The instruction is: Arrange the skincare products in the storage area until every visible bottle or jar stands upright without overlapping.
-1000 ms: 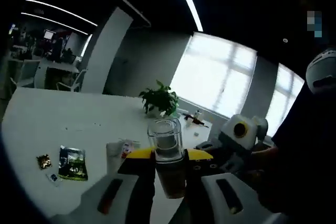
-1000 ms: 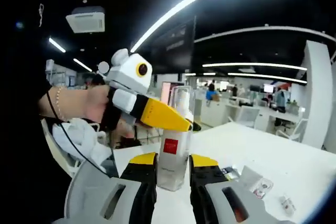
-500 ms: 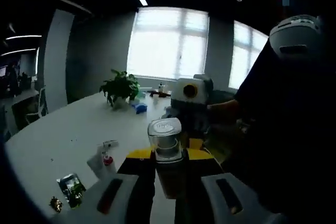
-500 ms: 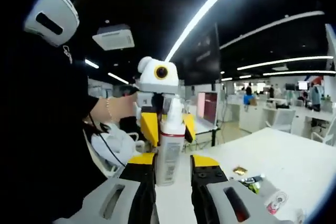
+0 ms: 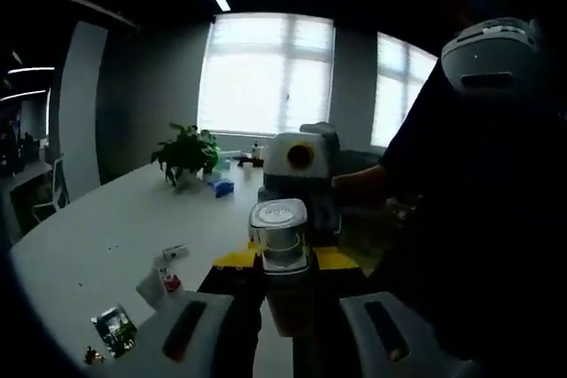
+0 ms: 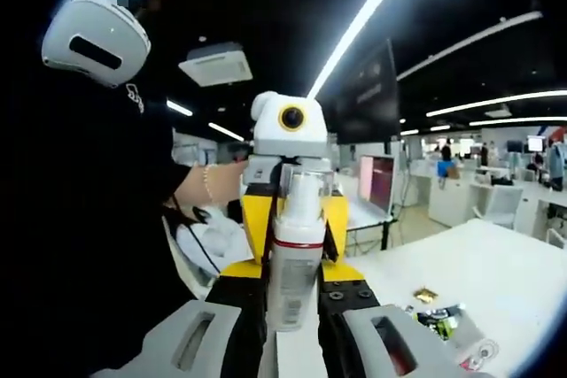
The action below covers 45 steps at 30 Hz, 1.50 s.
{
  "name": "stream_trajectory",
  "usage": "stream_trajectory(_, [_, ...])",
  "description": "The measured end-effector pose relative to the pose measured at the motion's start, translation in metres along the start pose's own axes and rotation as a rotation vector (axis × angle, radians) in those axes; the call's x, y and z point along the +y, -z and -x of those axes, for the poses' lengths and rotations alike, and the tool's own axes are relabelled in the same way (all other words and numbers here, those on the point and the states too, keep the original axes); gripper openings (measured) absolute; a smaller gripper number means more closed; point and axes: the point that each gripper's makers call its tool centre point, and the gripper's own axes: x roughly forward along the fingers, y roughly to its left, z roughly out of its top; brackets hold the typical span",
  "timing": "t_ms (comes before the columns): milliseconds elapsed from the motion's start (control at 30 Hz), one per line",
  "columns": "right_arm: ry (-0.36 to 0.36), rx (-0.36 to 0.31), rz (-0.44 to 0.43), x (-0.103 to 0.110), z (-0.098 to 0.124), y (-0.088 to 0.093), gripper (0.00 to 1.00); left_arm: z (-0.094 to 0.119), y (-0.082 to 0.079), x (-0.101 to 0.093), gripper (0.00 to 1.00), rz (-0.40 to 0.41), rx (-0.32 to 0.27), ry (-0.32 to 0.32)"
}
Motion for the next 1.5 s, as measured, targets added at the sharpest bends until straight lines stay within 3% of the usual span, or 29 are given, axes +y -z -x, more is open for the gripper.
stream_trajectory(267, [0.026, -0.011, 0.002, -0.009, 0.005, 0.002, 0.10, -0.004, 0.003, 0.006, 0.17, -0.041, -0.019, -0.025])
stream_trajectory(467, [0.038, -0.026, -0.010, -0.014, 0.009, 0.004, 0.10, -0.002, 0.007, 0.017, 0.39, -0.008, -0.053, -0.078])
stream_trajectory(567, [0.048, -0.029, -0.018, -0.017, 0.011, 0.008, 0.10, -0.001, 0.013, 0.018, 0.41, 0.010, -0.053, -0.091])
stream_trajectory(733, [0.065, -0.053, -0.040, -0.024, 0.014, 0.010, 0.10, 0.002, 0.032, 0.023, 0.50, 0.039, -0.025, -0.156])
stream_trajectory(1133, [0.093, -0.058, -0.051, -0.032, 0.019, 0.015, 0.10, 0.011, 0.054, 0.030, 0.71, 0.115, -0.054, -0.306])
stream_trajectory(1333, [0.113, -0.054, -0.050, -0.039, 0.022, 0.018, 0.10, 0.018, 0.068, 0.039, 0.82, 0.131, -0.039, -0.415])
stream_trajectory(1500, [0.135, -0.043, -0.047, -0.048, 0.026, 0.025, 0.11, 0.027, 0.078, 0.044, 0.91, 0.164, -0.032, -0.465])
